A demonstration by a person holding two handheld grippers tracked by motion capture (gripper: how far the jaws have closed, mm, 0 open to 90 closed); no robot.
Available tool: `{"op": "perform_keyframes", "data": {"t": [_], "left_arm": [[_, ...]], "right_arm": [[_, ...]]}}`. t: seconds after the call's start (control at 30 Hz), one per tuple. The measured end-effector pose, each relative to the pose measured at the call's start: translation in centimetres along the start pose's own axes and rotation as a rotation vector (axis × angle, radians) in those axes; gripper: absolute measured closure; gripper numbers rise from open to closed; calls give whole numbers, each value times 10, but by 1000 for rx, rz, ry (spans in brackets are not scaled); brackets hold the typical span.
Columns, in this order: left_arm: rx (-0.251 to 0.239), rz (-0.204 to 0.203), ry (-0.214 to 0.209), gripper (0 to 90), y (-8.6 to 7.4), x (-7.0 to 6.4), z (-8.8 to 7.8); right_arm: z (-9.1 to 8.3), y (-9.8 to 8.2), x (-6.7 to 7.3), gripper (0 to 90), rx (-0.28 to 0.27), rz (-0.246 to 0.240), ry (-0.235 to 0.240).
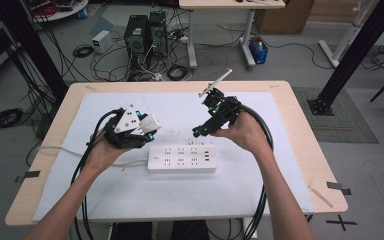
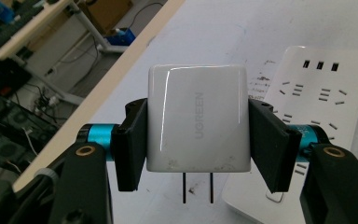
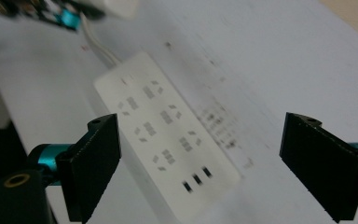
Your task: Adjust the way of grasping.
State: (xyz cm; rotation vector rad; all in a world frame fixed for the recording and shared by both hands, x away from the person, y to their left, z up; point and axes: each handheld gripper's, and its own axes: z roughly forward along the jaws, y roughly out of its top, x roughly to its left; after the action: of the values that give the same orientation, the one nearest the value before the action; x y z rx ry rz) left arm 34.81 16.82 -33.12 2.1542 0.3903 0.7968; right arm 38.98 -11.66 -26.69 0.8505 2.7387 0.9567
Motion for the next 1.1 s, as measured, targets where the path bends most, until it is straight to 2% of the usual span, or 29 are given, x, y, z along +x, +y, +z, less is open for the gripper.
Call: {"op": "perform_keyframes", "data": {"t": [0.07, 0.17, 0.2, 0.23, 0.43, 0.57, 0.7, 0.77, 0.83, 0.97, 1.1], "left_arm": [[-7, 32, 6, 425, 2, -4, -1], [-33, 47, 5, 425, 4, -7, -2], [-60, 72, 12, 425, 6, -11, -4], [-74, 86, 14, 425, 7, -13, -5], [-142, 167, 33, 425, 11, -26, -10], [-181, 231, 54, 425, 13, -34, -12], [-206, 279, 76, 425, 15, -41, -14], [-213, 294, 92, 425, 16, -43, -15], [-230, 294, 99, 425, 17, -45, -16], [-252, 303, 95, 425, 19, -47, -17], [-252, 314, 93, 425, 20, -51, -16]], "right_arm": [[2, 2, 4, 120, -29, 25, 33], [5, 3, 6, 120, -32, 36, 45], [7, 4, 8, 120, -36, 40, 54], [10, 4, 10, 120, -48, 60, 97], [18, 5, 18, 120, -98, 101, 183], [23, 5, 19, 120, -138, 163, 262], [25, 7, 21, 120, -159, 191, 291], [26, 7, 22, 120, -159, 191, 291], [27, 8, 24, 120, -181, 208, 319], [30, 9, 25, 120, -195, 227, 324], [35, 10, 27, 121, -192, 235, 342]]}}
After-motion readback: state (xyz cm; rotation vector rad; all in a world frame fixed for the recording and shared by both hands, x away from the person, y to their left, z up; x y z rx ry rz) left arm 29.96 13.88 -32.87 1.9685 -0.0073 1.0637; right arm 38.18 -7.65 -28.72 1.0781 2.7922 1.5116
